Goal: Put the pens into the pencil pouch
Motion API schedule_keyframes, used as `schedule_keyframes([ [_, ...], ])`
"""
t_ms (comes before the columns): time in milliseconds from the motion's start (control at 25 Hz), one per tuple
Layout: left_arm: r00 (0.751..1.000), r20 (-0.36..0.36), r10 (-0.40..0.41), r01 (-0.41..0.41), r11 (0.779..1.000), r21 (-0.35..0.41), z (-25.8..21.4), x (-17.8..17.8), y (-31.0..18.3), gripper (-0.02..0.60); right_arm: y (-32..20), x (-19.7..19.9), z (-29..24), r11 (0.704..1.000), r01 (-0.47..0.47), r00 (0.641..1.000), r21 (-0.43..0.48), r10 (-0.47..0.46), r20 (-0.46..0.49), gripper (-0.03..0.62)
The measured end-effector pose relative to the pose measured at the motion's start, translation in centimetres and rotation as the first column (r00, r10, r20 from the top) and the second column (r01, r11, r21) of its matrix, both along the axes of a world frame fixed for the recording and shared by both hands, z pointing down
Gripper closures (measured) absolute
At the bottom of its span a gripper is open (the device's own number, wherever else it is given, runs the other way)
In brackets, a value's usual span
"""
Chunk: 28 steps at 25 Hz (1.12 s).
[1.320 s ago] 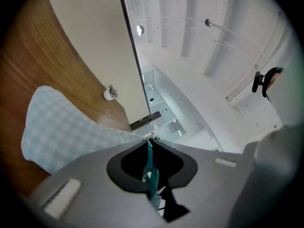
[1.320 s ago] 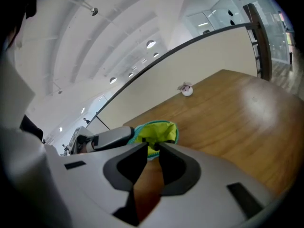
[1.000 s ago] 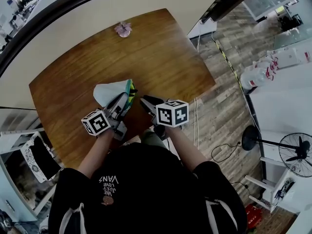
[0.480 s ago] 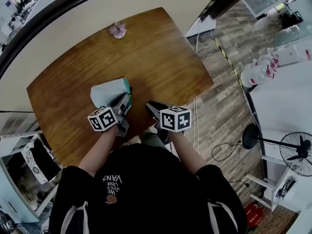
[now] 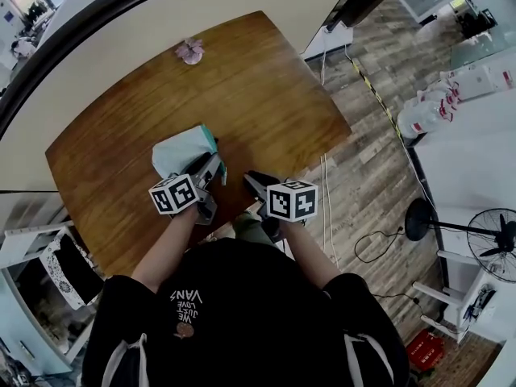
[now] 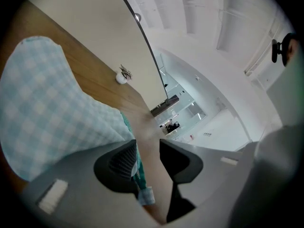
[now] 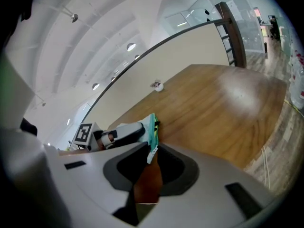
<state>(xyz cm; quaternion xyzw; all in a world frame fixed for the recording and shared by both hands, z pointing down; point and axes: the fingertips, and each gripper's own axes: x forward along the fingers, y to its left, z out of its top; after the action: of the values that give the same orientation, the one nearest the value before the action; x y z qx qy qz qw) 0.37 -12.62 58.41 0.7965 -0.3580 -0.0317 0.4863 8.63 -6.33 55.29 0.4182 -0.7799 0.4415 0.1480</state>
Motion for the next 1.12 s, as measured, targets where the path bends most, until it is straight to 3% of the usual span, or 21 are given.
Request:
schedule_keyframes([
  [240, 0.999, -0.006, 0.035, -0.035, 0.998, 0.052, -2.3, -1.2, 2.0, 0.434, 1.5, -0.4, -0.2, 0.999, -0.041, 0.999, 0.023, 0.042, -0.026, 0.551],
  [480, 0.992, 0.109, 0.06, -0.08, 0.98, 0.181, -5.7, -4.9, 3.9, 0.436, 2.7, -0.9, -2.1, 0.982, -0.14, 0.983, 0.13, 0.153, -0.101, 0.551],
  [680, 0.973, 0.211, 0.09, -0.151, 0.944, 0.295, -8.2, -7.9, 5.8, 0.448, 4.2, -2.0, -4.1, 0.946, -0.22, 0.96, 0.239, 0.253, -0.117, 0.553],
  [840, 0.954, 0.265, 0.138, -0.232, 0.903, 0.363, -9.6, -9.0, 7.7, 0.552, 5.5, -3.1, -5.7, 0.909, -0.265, 0.95, 0.321, 0.304, -0.077, 0.574],
  [1120, 0.929, 0.32, 0.185, -0.311, 0.858, 0.408, -12.2, -9.3, 10.1, 0.569, 7.5, -3.9, -7.3, 0.903, -0.223, 0.954, 0.368, 0.28, -0.11, 0.58],
])
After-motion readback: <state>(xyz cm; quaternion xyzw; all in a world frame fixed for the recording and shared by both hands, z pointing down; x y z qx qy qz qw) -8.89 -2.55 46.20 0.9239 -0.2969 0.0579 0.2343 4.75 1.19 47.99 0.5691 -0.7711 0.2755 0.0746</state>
